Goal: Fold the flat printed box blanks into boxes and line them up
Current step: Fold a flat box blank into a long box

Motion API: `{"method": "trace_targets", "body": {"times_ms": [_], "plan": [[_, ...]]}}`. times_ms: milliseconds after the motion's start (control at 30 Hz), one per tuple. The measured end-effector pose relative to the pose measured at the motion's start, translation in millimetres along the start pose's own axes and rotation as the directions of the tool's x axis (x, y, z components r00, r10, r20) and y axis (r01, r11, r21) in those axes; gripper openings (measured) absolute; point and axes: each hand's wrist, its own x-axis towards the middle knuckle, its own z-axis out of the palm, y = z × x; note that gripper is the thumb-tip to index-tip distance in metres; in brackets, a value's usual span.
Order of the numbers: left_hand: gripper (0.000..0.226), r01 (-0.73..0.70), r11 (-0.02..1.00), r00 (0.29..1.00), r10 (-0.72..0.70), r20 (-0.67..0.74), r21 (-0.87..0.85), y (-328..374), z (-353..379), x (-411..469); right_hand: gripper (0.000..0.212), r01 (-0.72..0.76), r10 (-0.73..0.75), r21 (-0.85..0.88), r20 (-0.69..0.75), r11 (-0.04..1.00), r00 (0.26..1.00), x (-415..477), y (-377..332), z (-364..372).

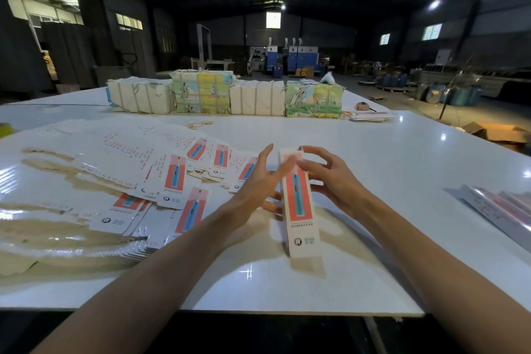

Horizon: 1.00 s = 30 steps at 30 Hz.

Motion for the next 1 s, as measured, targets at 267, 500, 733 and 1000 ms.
{"method": "trace_targets", "body": {"times_ms": [267,500,733,1000], "plan": [[0.066,-0.094,0.991,0.995,0.092,0.024,0.097,-4,5,-2,0.056,0.007,-0.004,-0.03,0.093,1.0,0.996,-5,-3,14],[0.062,-0.087,0.983,0.996,0.089,-0.008,0.161,-1,7,-6,0.026,0.056,-0.052,-0.108,0.045,0.993,0.998,-4,0,15],[0.097,-0.007,0.998,0.999,0.005,0.035,0.061,1,12,-7,0.032,0.031,-0.029,-0.089,0.02,0.996,0.999,-3,0,12],[0.074,-0.031,0.987,0.998,0.023,0.052,0.16,1,8,-11,0.043,0.007,-0.007,0.001,-0.012,1.0,1.0,-4,-1,13]]}}
